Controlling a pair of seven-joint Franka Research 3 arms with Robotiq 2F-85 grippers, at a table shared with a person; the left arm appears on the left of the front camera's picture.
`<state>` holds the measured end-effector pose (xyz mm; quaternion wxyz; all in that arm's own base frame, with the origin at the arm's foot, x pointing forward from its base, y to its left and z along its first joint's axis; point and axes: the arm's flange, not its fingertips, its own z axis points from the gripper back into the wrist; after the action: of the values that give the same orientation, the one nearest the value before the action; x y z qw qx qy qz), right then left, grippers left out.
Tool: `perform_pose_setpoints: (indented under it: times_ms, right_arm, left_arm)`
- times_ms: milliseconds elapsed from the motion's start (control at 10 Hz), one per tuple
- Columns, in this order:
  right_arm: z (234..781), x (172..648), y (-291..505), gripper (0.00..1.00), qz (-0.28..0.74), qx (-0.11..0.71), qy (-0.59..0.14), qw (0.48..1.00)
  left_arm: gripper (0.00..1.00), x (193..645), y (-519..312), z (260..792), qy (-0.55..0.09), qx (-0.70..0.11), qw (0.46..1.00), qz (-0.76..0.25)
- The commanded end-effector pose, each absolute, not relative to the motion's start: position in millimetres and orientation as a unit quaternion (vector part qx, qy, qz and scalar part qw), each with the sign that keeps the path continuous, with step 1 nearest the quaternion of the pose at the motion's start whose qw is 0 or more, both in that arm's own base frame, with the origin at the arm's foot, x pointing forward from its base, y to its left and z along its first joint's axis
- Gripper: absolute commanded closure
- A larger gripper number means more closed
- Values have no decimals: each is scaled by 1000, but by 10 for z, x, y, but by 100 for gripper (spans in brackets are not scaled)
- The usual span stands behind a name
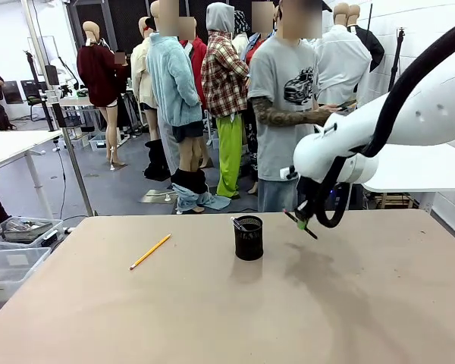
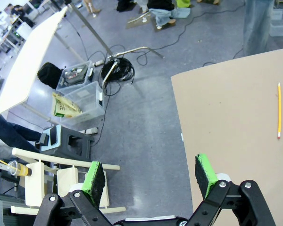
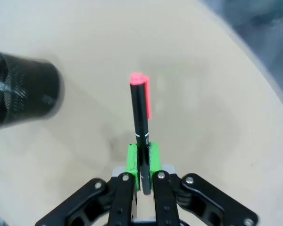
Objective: Place the pens into the pen holder.
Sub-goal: Pick up a writing instrument from the table and place it into the Pen holder.
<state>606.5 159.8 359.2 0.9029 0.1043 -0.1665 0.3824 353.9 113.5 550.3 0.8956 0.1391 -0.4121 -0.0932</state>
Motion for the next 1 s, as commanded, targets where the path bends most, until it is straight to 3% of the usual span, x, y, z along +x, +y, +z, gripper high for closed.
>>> perform_pose_setpoints:
  times_ms: [0,400,600,900]
  right_arm:
    - [3764,5753,1401,100,464,223,-261,817]
    - [4108,5649,1684,100,534,313,-391,681]
    - [4094,5692,1840,100,570,362,-378,633]
    - [3954,5806,2025,100,581,409,-358,605]
  left_arm:
    - [0,3531,1153,5500,-411,142,896,-91]
    - [0,3531,1153,5500,-411,142,896,-91]
    - [0,3531,1153,5500,-411,142,896,-91]
    - [0,3531,1153,5500,-411,142,896,-91]
